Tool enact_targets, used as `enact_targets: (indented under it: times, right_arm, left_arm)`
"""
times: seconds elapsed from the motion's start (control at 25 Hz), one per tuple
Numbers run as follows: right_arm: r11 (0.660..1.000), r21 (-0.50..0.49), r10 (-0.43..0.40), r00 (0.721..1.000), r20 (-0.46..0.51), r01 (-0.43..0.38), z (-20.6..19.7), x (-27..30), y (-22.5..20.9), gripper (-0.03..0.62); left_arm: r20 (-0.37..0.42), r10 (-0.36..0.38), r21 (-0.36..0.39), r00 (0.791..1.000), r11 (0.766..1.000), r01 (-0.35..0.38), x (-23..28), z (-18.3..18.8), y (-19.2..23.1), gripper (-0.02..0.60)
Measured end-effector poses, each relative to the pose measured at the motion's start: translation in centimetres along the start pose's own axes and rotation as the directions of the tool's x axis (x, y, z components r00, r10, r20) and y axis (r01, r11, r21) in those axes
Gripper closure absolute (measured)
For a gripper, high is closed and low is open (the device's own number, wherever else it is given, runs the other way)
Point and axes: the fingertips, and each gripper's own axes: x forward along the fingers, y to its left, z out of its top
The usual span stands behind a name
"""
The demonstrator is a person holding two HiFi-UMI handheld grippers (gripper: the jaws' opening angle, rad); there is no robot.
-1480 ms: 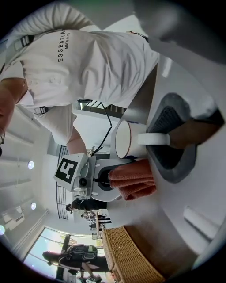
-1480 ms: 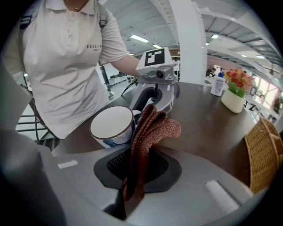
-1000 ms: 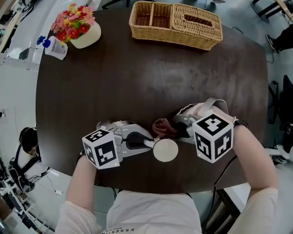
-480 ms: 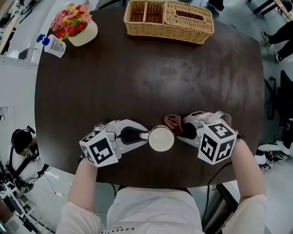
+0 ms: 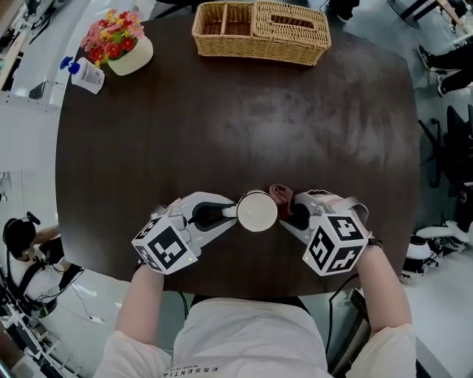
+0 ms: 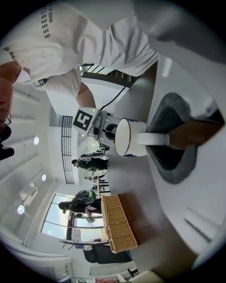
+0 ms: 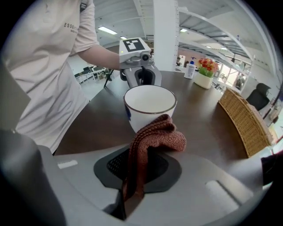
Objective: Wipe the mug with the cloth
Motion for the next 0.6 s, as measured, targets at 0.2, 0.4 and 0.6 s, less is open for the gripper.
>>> enact_targets:
  times: [0.2,0.4,0.6]
  right_arm:
    - [0.994,0.11,-0.018,1.0,0.009,0.017,0.5,-0.1,2.3,0.516]
    - [0.976,0.217,-0.02,0.998,0.064,0.006,0.4,0.0,3.8,0.516]
    - [0.947,0.311,-0.115,0.989,0.092,0.081,-0.4,-1.3,2.7,0.516]
  left_arm:
    - [0.017,0.093,0.012,0.995,0.996,-0.094,0.0,0.2,-0.3,0.502]
    - [0.058,0.14,-0.01,0.988,0.99,-0.14,0.0,0.3,-0.5,0.506]
    - [0.091,0.143,-0.007,0.986,0.99,-0.143,-0.4,0.3,-1.0,0.508]
